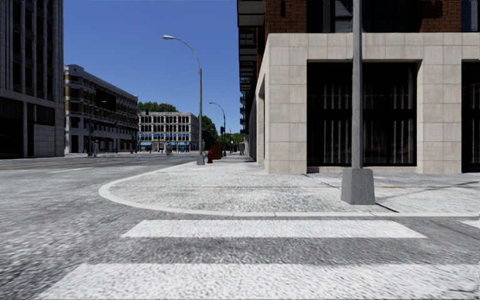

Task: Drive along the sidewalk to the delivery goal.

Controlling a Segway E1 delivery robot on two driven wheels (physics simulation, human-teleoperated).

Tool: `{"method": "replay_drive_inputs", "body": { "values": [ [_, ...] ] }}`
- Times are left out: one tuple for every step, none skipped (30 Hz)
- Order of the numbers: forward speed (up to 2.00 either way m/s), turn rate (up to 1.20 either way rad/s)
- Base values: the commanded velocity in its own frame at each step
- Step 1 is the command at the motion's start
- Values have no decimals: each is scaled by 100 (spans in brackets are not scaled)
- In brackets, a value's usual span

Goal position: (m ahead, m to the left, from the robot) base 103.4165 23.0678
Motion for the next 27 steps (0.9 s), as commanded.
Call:
{"method": "replay_drive_inputs", "body": {
  "values": [
    [200,0],
    [200,0],
    [200,0],
    [200,0],
    [200,0],
    [200,0],
    [200,0],
    [200,0],
    [200,0],
    [200,0],
    [200,0],
    [200,0],
    [200,0],
    [200,0],
    [200,0],
    [200,0],
    [200,0],
    [200,0],
    [200,0],
    [200,0],
    [200,0],
    [200,0],
    [200,0],
    [200,0],
    [200,0],
    [200,0],
    [200,0]
  ]
}}
